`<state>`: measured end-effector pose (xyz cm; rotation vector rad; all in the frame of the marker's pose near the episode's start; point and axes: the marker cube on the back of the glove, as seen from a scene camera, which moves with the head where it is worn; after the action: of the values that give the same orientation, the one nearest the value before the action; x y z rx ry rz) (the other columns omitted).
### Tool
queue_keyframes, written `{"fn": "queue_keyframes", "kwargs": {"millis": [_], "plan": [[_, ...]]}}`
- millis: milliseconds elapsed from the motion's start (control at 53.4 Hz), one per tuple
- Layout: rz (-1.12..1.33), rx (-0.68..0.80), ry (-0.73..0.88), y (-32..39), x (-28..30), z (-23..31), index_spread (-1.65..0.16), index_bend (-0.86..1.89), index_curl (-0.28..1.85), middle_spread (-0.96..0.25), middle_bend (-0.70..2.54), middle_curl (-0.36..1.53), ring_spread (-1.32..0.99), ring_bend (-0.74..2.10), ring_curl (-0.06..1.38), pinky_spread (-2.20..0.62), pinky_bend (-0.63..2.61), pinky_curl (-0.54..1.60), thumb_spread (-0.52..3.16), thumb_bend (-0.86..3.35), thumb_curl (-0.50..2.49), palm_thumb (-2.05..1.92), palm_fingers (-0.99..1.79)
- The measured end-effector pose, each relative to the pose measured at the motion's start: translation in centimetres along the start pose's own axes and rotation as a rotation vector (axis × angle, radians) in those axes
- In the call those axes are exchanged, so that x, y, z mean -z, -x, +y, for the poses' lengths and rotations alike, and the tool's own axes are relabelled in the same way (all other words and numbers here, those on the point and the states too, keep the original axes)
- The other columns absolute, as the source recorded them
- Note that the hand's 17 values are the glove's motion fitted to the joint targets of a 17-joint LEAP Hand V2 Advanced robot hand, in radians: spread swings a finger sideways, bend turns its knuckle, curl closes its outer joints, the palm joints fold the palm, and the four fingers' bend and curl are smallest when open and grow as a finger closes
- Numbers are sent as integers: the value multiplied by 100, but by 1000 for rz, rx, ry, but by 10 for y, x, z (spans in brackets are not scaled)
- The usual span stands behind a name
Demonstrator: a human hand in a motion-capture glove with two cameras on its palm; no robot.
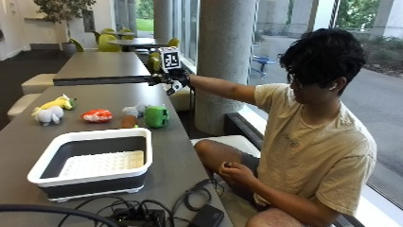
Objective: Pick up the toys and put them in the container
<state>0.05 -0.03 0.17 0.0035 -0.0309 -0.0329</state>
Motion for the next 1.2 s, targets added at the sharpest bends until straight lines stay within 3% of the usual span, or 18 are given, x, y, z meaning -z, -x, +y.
{"fn": "queue_keyframes", "kwargs": {"millis": [150, 356, 487, 580, 655, 786, 955, 1067, 1198], "plan": [[-13, -10, 2, -4, -2, 3, -21, 15, 9, -3, 8, 3, -3, 16, 3, -1, 79, 23, 92, -2, 3, -3, -21], [-13, -11, 2, -9, -3, 5, -25, 15, 16, -4, 9, 7, -4, 17, 8, -2, 84, 29, 124, -2, 8, -3, -24], [-36, -55, 6, -18, -5, 9, -26, 14, 19, -4, 9, 9, -4, 17, 10, -2, 85, 30, 132, -2, 10, -4, -25], [-288, -222, 5, 11, -8, 12, -26, 13, 20, -4, 9, 9, -4, 17, 12, -2, 85, 31, 135, -2, 11, -4, -26], [-152, -117, 1, -9, -8, 12, -26, 13, 20, -4, 9, 10, -4, 17, 13, -2, 85, 32, 137, -2, 12, -4, -26], [59, -73, 18, -29, -6, 11, -27, 10, 20, -4, 9, 11, -4, 18, 15, -2, 86, 33, 138, -2, 14, -2, -27], [92, -84, 27, -47, -21, 5, -27, 2, 16, -4, 10, 13, -4, 19, 19, -1, 93, 35, 138, 0, 19, 3, -31], [21, -96, 79, 7, -22, -16, -28, -3, 11, -4, 10, 14, -4, 22, 22, -1, 101, 37, 136, 1, 22, 9, -37], [89, -125, 204, -27, -53, -21, -26, -6, 5, 0, 6, 14, -3, 20, 24, -1, 110, 40, 132, 2, 25, 16, -50]]}}
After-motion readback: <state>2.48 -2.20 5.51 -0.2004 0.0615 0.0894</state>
